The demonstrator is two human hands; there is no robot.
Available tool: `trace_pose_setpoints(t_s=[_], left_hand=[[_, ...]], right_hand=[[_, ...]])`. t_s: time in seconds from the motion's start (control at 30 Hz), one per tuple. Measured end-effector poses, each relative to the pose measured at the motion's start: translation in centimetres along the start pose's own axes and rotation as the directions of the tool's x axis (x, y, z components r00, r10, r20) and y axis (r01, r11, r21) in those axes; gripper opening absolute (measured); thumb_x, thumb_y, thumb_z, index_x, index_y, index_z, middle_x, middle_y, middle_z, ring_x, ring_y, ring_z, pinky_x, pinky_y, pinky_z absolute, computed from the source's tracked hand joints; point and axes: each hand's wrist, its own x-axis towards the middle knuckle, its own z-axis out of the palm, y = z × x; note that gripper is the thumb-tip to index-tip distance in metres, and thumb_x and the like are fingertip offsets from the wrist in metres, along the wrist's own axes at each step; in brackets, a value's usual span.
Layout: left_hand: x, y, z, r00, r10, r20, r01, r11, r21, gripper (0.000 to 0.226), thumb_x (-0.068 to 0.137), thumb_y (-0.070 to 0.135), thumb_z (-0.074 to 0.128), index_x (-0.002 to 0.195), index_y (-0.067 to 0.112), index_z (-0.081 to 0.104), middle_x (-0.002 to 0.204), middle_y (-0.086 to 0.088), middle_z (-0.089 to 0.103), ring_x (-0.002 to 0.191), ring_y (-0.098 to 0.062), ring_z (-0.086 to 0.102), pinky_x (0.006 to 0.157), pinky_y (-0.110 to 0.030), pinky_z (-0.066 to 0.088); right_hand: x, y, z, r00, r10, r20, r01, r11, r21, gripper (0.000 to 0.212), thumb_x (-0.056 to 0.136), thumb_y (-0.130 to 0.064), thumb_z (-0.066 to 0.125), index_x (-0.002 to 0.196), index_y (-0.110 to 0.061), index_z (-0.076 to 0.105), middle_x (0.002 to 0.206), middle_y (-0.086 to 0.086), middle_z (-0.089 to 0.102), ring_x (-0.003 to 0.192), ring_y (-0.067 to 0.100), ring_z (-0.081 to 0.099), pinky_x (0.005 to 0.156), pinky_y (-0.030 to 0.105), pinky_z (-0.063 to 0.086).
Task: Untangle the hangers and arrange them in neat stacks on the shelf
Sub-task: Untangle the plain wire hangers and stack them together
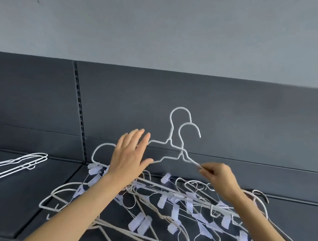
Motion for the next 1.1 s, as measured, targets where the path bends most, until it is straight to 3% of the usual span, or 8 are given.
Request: trace_pose_setpoints(t_s=[0.1, 0.2, 0.33, 0.5, 0.67, 0.83, 1.0, 1.1], left_hand=[[-0.2, -0.4, -0.9, 0.976, -0.017, 0.218, -0.016, 0.989, 0.146, 0.099, 0.051, 0.066, 0.073, 0.132, 0.017, 0.043, 0.120, -0.009, 0.063, 0.112, -0.026, 0.060, 0.103, -0.048, 0.036], [-1.2, -1.3, -2.2, 0.944, -0.100, 0.315, 0.077, 0.993, 0.086, 0.088, 0.071, 0.057, 0.066, 0.141, 0.021, 0.027, 0.119, -0.004, 0.060, 0.111, -0.024, 0.057, 0.106, -0.041, 0.035], [-2.3, -3.5, -4.4, 0.964, -0.112, 0.240, 0.088, 0.991, 0.105, 0.074, 0.068, 0.038, 0.073, 0.131, 0.016, 0.041, 0.087, -0.002, 0.067, 0.075, -0.020, 0.066, 0.067, -0.034, 0.054], [-2.8, -8.2, -6.7, 0.988, -0.075, 0.135, 0.055, 0.988, 0.144, 0.039, 0.061, 0.010, 0.079, 0.098, 0.009, 0.067, 0.043, 0.004, 0.055, 0.031, -0.016, 0.050, 0.028, -0.022, 0.040], [-5.7, -12.8, -8.5, 0.919, -0.263, 0.295, 0.265, 0.964, 0.035, 0.028, 0.096, 0.021, 0.042, 0.119, 0.010, 0.055, 0.094, -0.010, 0.067, 0.086, -0.031, 0.063, 0.070, -0.042, 0.051], [-10.0, -18.7, -10.4, 0.833, -0.440, 0.335, 0.468, 0.884, -0.004, 0.040, 0.097, 0.027, 0.038, 0.136, 0.017, 0.041, 0.113, -0.009, 0.064, 0.103, -0.028, 0.058, 0.087, -0.041, 0.047], [-16.0, -26.8, -13.8, 0.688, -0.453, 0.566, 0.499, 0.863, 0.084, 0.104, 0.069, 0.065, 0.061, 0.146, 0.031, -0.001, 0.146, 0.000, 0.037, 0.132, -0.018, 0.038, 0.106, -0.037, 0.037], [-19.0, -31.3, -15.4, 0.587, -0.408, 0.699, 0.404, 0.896, 0.185, 0.124, 0.057, 0.068, 0.067, 0.141, 0.039, -0.019, 0.154, 0.005, 0.009, 0.141, -0.017, 0.015, 0.113, -0.038, 0.025]], right_hand=[[0.1, -1.5, 0.5, 0.992, -0.107, 0.061, 0.105, 0.994, 0.030, 0.024, 0.088, -0.019, 0.057, 0.069, -0.006, 0.059, 0.046, -0.003, 0.033, 0.050, 0.012, 0.024, 0.053, 0.028, 0.025], [0.4, -3.0, 1.3, 0.978, -0.174, 0.118, 0.169, 0.984, 0.049, 0.027, 0.089, -0.016, 0.055, 0.065, -0.003, 0.052, 0.048, -0.004, 0.031, 0.051, 0.011, 0.023, 0.051, 0.024, 0.024], [0.6, -5.6, 2.6, 0.952, -0.266, 0.152, 0.255, 0.963, 0.092, 0.021, 0.088, -0.007, 0.054, 0.072, 0.007, 0.051, 0.059, 0.011, 0.036, 0.049, 0.014, 0.031, 0.051, 0.022, 0.026], [1.7, -9.5, 4.5, 0.935, -0.343, 0.087, 0.335, 0.937, 0.100, 0.010, 0.083, -0.004, 0.058, 0.084, 0.005, 0.061, 0.078, 0.024, 0.063, 0.075, 0.037, 0.055, 0.076, 0.044, 0.046], [2.5, -13.8, 7.7, 0.912, -0.392, 0.118, 0.408, 0.891, -0.197, 0.019, 0.094, -0.033, 0.043, 0.097, -0.022, 0.059, 0.085, -0.005, 0.064, 0.083, 0.023, 0.057, 0.074, 0.032, 0.043], [3.9, -18.8, 14.6, 0.871, -0.482, 0.094, 0.491, 0.849, -0.194, 0.027, 0.094, -0.036, 0.042, 0.102, -0.019, 0.062, 0.097, 0.001, 0.069, 0.094, 0.025, 0.061, 0.076, 0.031, 0.042], [5.8, -25.6, 22.7, 0.876, -0.464, 0.135, 0.474, 0.879, -0.053, 0.024, 0.092, -0.027, 0.051, 0.085, -0.009, 0.065, 0.064, 0.007, 0.060, 0.055, 0.020, 0.046, 0.055, 0.021, 0.034], [7.2, -29.7, 27.4, 0.860, -0.449, 0.242, 0.453, 0.891, 0.041, 0.024, 0.091, -0.025, 0.054, 0.090, -0.004, 0.066, 0.081, 0.014, 0.068, 0.072, 0.029, 0.056, 0.068, 0.032, 0.044]])
